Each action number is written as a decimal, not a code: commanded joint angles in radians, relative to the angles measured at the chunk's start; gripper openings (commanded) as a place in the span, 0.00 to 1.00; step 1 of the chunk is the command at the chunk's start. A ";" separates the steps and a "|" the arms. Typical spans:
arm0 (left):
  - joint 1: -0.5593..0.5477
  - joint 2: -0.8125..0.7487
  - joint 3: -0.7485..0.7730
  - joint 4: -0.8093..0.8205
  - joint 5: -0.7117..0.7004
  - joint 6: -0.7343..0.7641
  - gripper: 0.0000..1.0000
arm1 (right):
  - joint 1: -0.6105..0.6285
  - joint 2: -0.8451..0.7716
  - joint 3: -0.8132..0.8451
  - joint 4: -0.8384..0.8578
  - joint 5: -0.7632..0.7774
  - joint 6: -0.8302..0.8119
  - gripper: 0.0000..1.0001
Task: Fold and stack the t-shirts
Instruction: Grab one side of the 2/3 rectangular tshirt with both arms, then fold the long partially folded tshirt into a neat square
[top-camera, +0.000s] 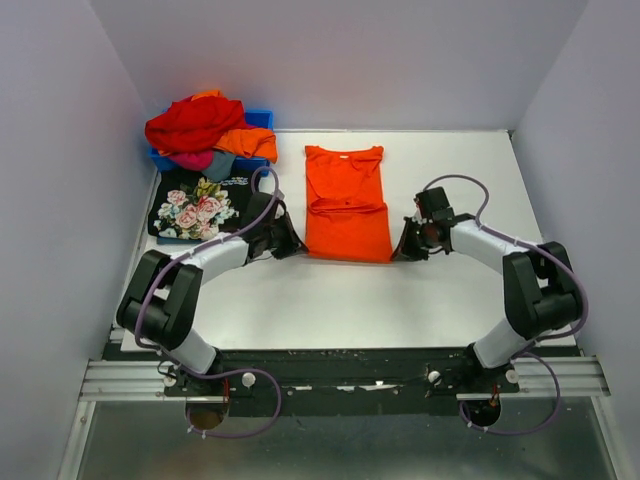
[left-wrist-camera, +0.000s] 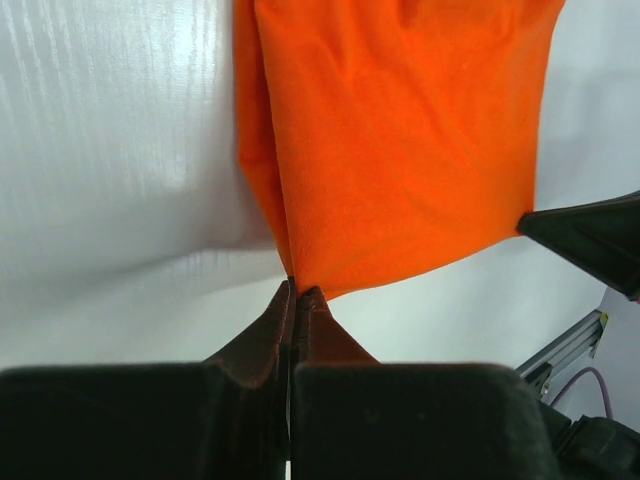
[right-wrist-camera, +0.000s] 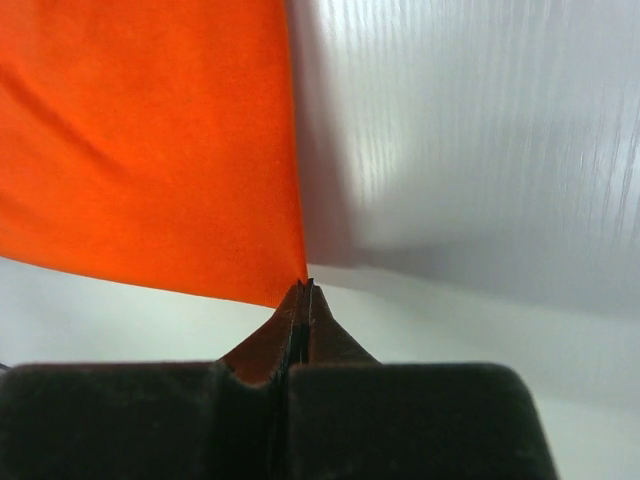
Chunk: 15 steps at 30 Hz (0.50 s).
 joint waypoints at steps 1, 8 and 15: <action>-0.026 -0.072 -0.032 -0.063 -0.019 0.029 0.00 | 0.004 -0.059 -0.090 0.002 -0.027 -0.002 0.01; -0.072 -0.267 -0.048 -0.193 -0.054 0.030 0.00 | 0.005 -0.315 -0.161 -0.102 -0.028 -0.023 0.01; -0.101 -0.437 0.064 -0.398 -0.097 0.060 0.00 | 0.007 -0.570 -0.076 -0.305 -0.010 -0.034 0.01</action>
